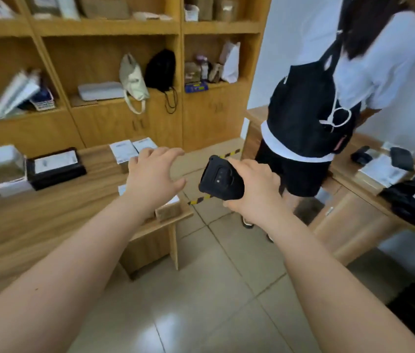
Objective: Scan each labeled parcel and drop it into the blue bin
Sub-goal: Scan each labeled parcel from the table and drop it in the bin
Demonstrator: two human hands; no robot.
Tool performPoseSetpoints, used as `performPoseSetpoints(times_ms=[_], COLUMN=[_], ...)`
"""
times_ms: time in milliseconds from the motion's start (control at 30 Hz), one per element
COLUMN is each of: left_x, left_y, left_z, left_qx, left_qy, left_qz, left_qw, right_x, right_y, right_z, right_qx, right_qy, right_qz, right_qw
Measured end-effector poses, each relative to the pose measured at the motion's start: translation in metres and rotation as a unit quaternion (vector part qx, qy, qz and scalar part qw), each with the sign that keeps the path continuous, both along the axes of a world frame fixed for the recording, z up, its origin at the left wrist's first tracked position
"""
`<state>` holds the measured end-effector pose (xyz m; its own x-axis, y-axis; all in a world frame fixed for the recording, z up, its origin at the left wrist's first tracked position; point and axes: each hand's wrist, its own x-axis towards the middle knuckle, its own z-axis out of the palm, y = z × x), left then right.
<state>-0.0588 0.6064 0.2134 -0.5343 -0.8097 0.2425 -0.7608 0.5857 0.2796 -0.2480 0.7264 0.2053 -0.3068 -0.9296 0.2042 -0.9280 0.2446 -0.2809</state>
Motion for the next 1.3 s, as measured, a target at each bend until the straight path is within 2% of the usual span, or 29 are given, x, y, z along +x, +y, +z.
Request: performPoseSetpoints(times_ms=[267,467,700,1033,1167,1300], left_x=[0.109,0.136,0.1,0.027,0.013,0.027], left_y=[-0.042,-0.06,-0.113,-0.174,-0.184,-0.191], left_z=[-0.042,-0.081,-0.137,-0.219,-0.237,-0.246], left_qx=[0.052,0.109,0.189,0.332,0.334,0.295], left_qy=[0.003,-0.031,-0.006,0.002,-0.001,0.009], left_qz=[0.192,0.285,0.352,0.43,0.451,0.49], left_qw=[0.98,0.952,0.917,0.839,0.828,0.82], right_x=[0.109,0.131,0.106,0.072,0.073,0.077], right_y=[-0.11,-0.156,-0.225,-0.313,-0.335,-0.353], right_z=[-0.039,-0.073,-0.123,-0.181,-0.196,-0.2], right_qx=[0.059,0.085,0.118,0.172,0.202,0.206], right_qy=[-0.017,-0.074,-0.098,-0.093,-0.092,-0.094], right_qz=[0.12,0.163,0.165,0.198,0.216,0.245], right_qw=[0.991,0.98,0.974,0.96,0.951,0.943])
